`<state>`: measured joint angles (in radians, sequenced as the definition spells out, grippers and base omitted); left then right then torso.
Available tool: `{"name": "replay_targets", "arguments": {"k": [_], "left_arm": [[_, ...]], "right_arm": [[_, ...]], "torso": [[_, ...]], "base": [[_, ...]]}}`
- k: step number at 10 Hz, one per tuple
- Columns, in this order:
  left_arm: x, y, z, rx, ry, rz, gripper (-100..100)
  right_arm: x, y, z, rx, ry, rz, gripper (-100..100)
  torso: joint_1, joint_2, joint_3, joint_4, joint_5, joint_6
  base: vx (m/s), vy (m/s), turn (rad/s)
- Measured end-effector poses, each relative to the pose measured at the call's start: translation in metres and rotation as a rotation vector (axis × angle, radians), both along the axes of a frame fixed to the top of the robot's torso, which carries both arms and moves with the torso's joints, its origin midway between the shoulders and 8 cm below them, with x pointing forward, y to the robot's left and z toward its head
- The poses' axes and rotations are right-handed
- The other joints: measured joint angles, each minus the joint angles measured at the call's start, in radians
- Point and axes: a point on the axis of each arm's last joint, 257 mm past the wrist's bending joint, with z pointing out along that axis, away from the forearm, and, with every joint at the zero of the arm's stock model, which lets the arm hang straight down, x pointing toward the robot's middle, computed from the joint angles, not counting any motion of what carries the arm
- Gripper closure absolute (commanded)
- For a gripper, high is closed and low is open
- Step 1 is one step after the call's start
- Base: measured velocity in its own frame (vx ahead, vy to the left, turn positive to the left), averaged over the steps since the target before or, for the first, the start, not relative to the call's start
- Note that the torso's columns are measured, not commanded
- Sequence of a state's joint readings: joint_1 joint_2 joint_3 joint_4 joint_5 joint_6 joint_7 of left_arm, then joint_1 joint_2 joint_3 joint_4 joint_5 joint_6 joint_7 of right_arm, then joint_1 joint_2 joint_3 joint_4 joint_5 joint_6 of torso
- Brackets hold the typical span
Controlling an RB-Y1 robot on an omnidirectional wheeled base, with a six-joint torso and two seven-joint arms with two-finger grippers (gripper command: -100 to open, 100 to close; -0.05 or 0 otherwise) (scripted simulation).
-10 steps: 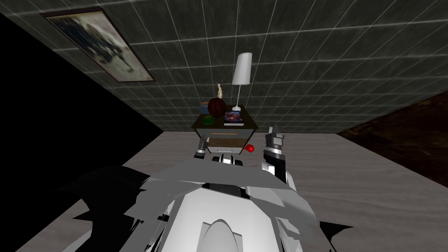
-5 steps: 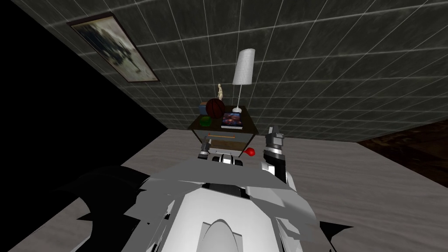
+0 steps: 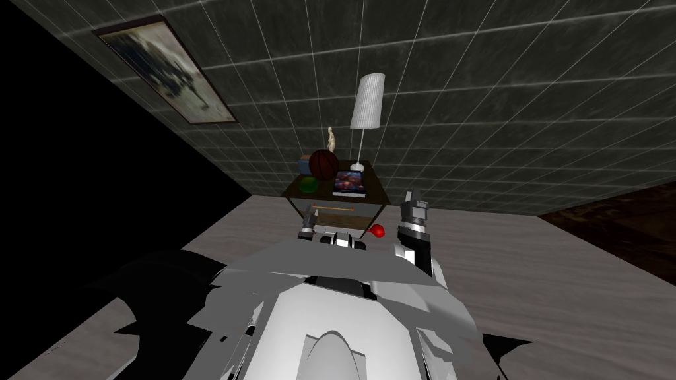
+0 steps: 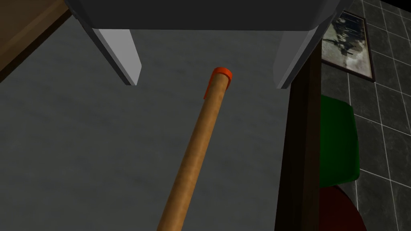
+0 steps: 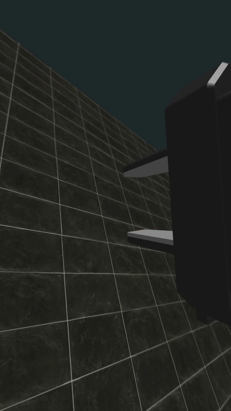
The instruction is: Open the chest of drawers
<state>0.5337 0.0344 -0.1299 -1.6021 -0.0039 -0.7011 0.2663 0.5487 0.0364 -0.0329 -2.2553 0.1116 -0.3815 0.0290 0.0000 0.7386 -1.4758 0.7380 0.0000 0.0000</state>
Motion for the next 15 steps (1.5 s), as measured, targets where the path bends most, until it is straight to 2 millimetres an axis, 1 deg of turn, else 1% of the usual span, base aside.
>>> {"name": "replay_targets", "arguments": {"k": [1,2,3,6,8,13,15], "left_arm": [[0.000,-0.001,-0.004,-0.002,0.002,-0.001,100],[0.002,-0.002,0.001,-0.002,-0.022,-0.002,100],[0.002,-0.002,0.002,-0.002,-0.027,-0.002,-100],[-0.001,0.007,0.001,0.055,-0.015,-0.031,-100],[-0.002,0.010,0.004,0.083,-0.007,-0.043,-100],[-0.001,0.011,0.009,0.097,0.029,-0.034,-100],[0.002,0.007,0.010,0.069,0.037,-0.012,-100]], "right_arm": [[0.000,0.000,0.000,0.000,0.000,0.000,0],[0.000,0.000,0.000,0.000,0.000,0.000,0],[0.000,0.000,0.000,0.000,0.000,0.000,0],[0.000,0.000,0.000,0.000,0.000,0.000,0],[0.000,0.000,0.000,0.000,0.000,0.000,0],[0.000,0.000,0.000,0.000,0.000,0.000,0],[0.000,0.000,0.000,0.000,0.000,0.000,0]], "torso": [[0.000,0.004,0.003,0.001,0.000,0.000],[0.002,0.001,0.003,-0.004,0.004,0.002],[0.002,-0.005,-0.002,-0.004,0.003,0.001],[-0.001,-0.003,-0.001,-0.001,0.000,0.000],[-0.002,0.000,0.000,0.000,0.000,0.000],[0.001,-0.001,0.000,0.000,0.000,0.000],[0.001,-0.001,0.000,0.000,0.000,0.000]], "base": [[-0.084,0.023,0.038],[-0.049,0.009,0.003],[-0.015,-0.005,-0.003],[0.008,-0.017,0.001],[0.009,-0.055,-0.001],[0.005,-0.059,-0.001],[0.006,-0.031,0.000]]}}
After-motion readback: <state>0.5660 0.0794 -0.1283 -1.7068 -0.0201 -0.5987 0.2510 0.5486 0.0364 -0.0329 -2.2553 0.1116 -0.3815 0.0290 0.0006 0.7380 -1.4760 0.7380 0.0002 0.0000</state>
